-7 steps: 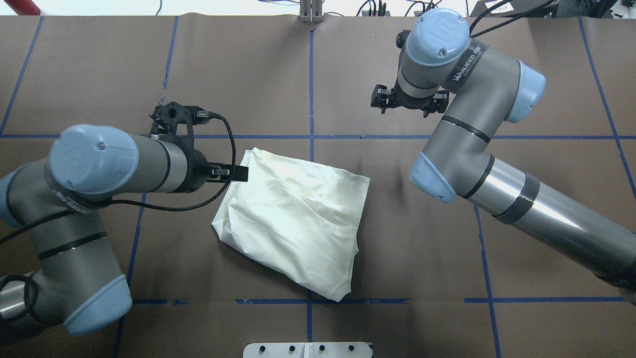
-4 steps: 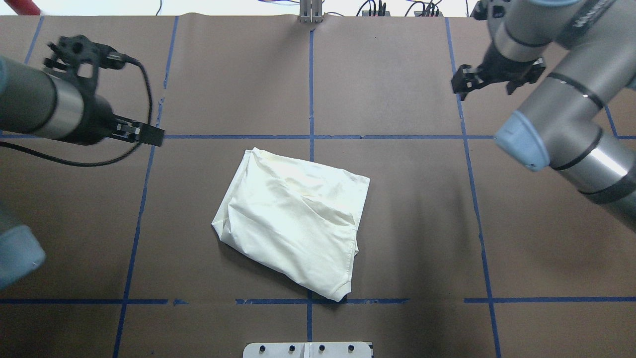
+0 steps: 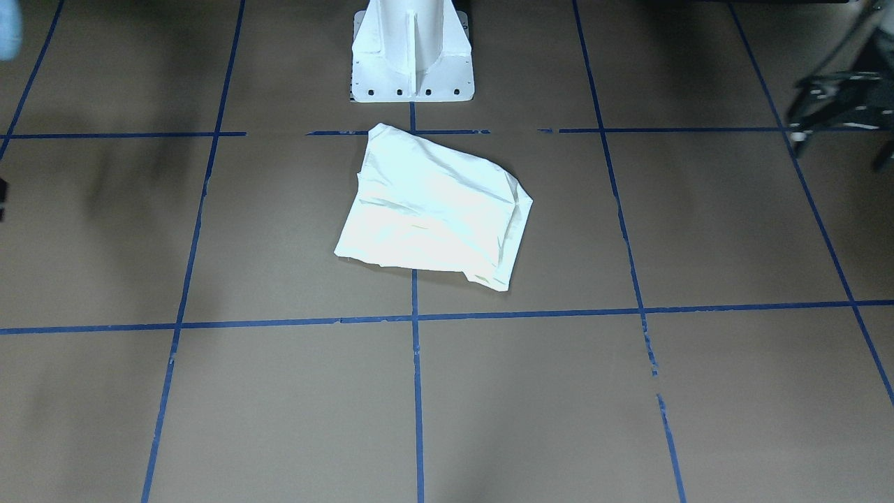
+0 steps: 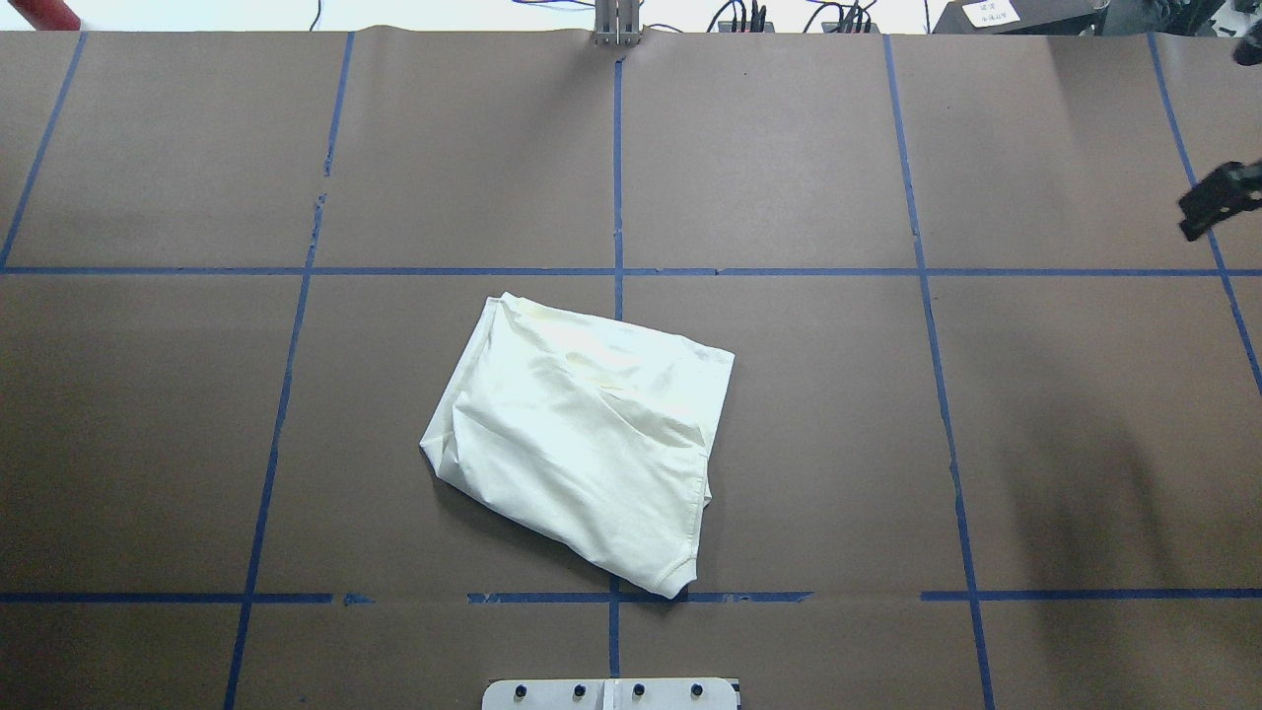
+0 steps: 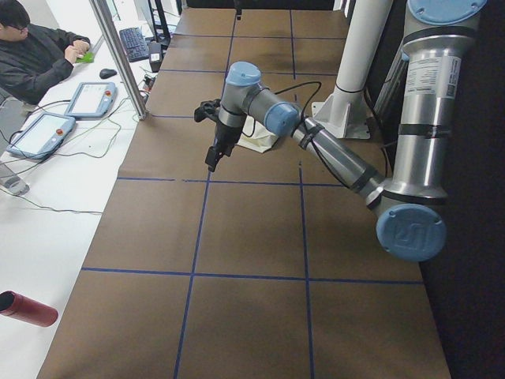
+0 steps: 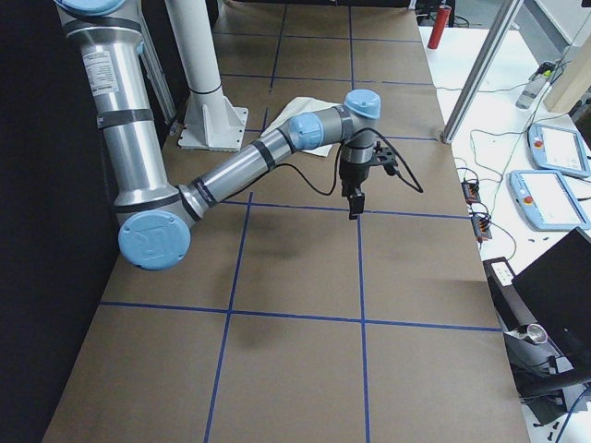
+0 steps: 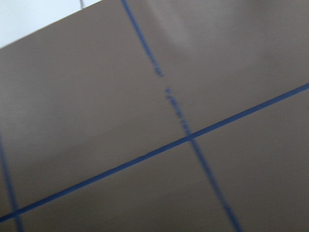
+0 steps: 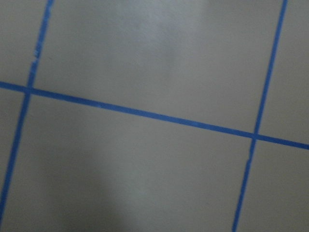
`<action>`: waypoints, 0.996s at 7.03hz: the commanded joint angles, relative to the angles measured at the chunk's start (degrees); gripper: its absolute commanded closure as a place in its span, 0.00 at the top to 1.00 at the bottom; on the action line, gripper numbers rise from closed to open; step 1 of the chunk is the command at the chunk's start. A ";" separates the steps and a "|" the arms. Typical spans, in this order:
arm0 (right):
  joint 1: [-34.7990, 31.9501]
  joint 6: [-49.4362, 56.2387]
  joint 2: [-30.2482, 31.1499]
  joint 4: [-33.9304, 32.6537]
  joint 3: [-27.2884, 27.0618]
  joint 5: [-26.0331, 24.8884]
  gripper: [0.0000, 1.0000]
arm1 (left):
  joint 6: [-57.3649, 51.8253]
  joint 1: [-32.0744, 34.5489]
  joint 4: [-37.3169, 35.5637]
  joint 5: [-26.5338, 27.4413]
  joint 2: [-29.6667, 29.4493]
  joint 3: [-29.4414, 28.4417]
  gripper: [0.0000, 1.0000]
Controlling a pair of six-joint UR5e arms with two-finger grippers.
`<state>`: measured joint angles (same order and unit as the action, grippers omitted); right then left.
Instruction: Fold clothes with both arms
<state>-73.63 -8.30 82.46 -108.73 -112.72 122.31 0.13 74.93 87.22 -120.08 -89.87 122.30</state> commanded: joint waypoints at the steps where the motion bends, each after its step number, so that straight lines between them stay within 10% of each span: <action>1: -8.34 12.14 9.96 0.01 -0.22 1.26 1.00 | -18.29 14.84 0.06 -5.50 5.22 -10.53 1.00; 4: -10.39 12.25 19.47 3.93 0.22 5.48 1.00 | -18.76 16.91 0.59 -13.29 6.73 -26.46 1.00; 7: -13.45 12.08 25.73 15.82 2.94 7.23 1.00 | -18.32 17.09 6.38 -20.72 10.33 -28.00 1.00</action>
<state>-85.24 3.75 106.70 -95.57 -111.11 128.49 -18.30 91.98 92.04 -139.56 -80.23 94.93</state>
